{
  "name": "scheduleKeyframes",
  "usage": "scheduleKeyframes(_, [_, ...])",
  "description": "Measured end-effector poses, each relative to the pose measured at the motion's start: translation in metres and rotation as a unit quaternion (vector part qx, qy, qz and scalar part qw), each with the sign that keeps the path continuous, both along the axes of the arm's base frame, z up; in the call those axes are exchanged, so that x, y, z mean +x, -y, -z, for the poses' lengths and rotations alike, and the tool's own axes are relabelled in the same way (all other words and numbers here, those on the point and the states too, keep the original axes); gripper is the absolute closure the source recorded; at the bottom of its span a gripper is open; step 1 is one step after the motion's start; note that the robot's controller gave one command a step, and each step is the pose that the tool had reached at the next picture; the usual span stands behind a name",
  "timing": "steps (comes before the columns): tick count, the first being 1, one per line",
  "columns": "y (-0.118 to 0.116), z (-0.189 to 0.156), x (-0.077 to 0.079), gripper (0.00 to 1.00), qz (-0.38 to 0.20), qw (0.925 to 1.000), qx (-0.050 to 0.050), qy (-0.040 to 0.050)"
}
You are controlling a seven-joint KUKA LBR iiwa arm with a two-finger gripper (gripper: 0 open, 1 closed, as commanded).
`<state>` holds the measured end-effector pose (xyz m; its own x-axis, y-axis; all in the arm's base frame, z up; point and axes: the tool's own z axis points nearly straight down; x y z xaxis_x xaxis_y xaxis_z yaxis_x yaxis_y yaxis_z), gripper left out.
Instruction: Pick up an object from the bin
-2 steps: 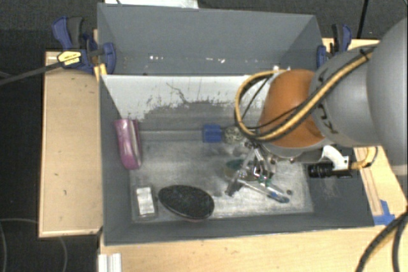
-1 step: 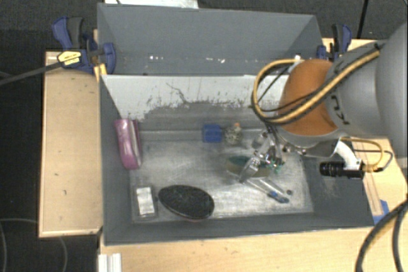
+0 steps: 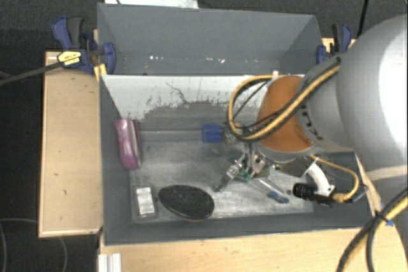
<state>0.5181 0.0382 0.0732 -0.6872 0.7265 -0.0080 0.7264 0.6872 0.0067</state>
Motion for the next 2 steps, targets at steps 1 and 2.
scheduleKeyframes(1, [0.0194,0.0006,0.0115,0.00,0.054,0.9986,0.002,-0.0022])
scheduleKeyframes(2, [0.0202,-0.0019,0.0135,1.00,0.052,0.9986,0.002,0.0010])
